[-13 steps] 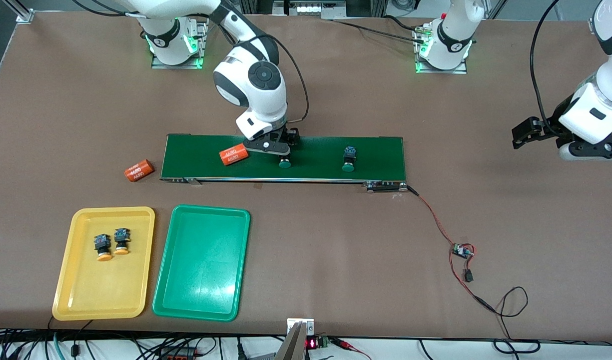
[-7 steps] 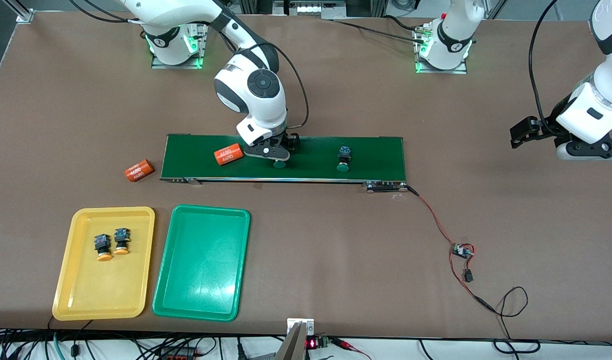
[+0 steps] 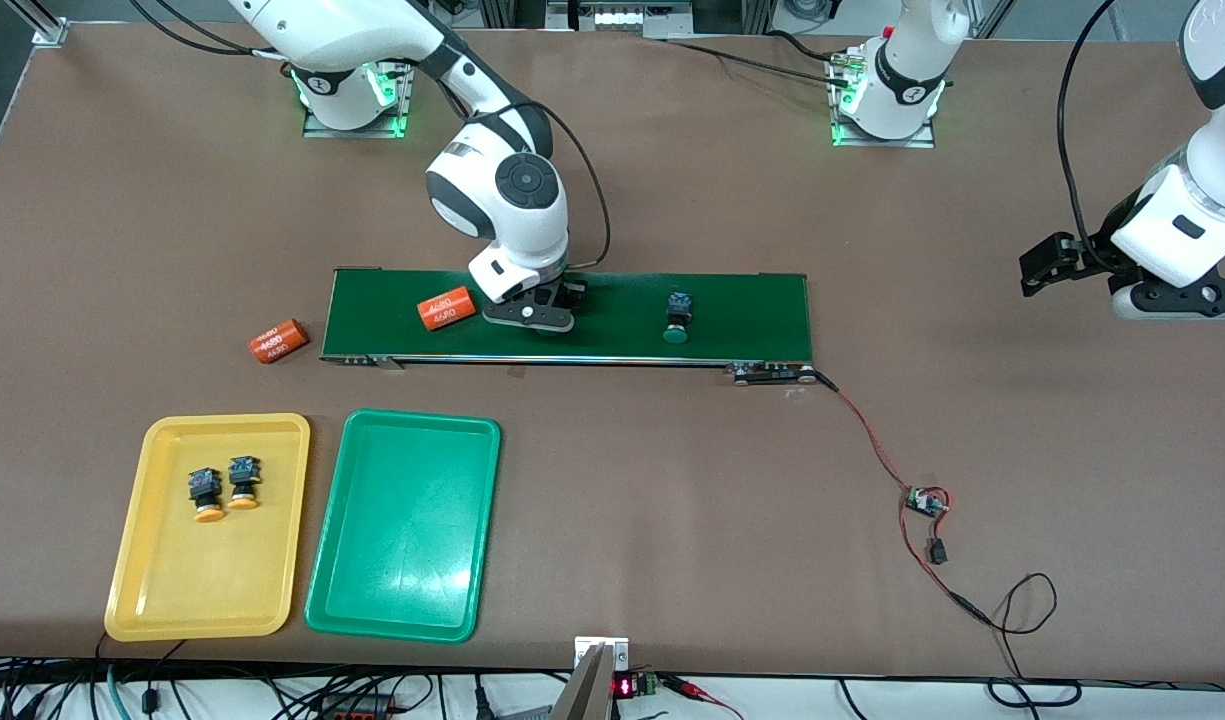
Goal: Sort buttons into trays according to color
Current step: 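Carry the green button with the right gripper over the green tray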
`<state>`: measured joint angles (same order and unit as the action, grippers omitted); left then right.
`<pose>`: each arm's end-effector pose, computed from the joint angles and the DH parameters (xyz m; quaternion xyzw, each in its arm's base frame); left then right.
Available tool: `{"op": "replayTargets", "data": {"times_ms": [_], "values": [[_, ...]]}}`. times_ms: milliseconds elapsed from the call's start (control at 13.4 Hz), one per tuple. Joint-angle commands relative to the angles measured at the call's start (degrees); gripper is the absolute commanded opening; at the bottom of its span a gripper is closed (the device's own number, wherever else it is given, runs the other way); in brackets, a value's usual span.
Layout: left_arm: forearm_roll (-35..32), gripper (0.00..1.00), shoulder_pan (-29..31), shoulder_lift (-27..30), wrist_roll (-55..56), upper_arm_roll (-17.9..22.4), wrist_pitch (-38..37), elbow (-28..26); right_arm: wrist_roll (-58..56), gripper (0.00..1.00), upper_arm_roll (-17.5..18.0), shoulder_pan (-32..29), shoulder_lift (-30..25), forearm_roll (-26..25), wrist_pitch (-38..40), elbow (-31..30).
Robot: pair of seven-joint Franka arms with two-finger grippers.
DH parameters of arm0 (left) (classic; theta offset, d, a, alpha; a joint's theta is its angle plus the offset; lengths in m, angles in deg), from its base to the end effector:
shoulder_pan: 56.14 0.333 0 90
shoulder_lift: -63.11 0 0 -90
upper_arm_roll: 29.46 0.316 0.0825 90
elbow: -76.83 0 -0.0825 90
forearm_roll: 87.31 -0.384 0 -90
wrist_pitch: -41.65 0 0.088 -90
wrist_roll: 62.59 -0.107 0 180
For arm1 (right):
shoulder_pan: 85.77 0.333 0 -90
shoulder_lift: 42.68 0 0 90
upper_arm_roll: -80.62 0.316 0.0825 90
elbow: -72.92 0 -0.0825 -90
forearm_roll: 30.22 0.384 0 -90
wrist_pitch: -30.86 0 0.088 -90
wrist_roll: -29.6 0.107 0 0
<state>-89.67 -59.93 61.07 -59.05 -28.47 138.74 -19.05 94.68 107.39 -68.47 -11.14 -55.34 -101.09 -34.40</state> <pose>0.5714 -0.0242 0.5665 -0.9998 -0.0038 0.0061 0.0211 0.4711 0.4210 0.2402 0.9973 -0.0590 0.0215 0.0372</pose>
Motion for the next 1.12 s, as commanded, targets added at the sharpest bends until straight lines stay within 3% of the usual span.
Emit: {"op": "replayTargets", "data": {"times_ms": [0, 149, 299, 523, 822, 1046], "values": [[-1.2, 1.00, -0.3, 1.2, -0.1, -0.2, -0.6, -0.6, -0.3, 0.18, -1.7, 0.5, 0.4, -1.0, 0.0, 1.9], [-1.2, 1.00, -0.3, 1.1, -0.1, -0.2, -0.6, -0.5, -2.0, 0.08, -2.9, 0.0, -0.6, 0.1, 2.7, 5.0], [-1.2, 1.00, -0.3, 1.1, -0.1, -0.2, -0.6, -0.5, -9.0, 0.07, -4.1, -0.9, -1.5, 4.3, 10.1, 10.9], [-1.2, 1.00, -0.3, 1.1, -0.1, -0.2, -0.6, -0.5, -23.6, 0.07, -9.6, -0.9, -2.2, 8.1, 18.3, 18.9], [-1.2, 1.00, -0.3, 1.1, -0.2, -0.2, -0.6, -0.5, -32.8, 0.07, -16.5, -2.9, 0.2, 8.1, 15.7, 22.0], [-1.2, 1.00, -0.3, 1.1, -0.2, -0.2, -0.6, -0.5, -38.7, 0.06, -18.1, -5.1, 5.2, 8.2, 12.0, 25.8]]}}
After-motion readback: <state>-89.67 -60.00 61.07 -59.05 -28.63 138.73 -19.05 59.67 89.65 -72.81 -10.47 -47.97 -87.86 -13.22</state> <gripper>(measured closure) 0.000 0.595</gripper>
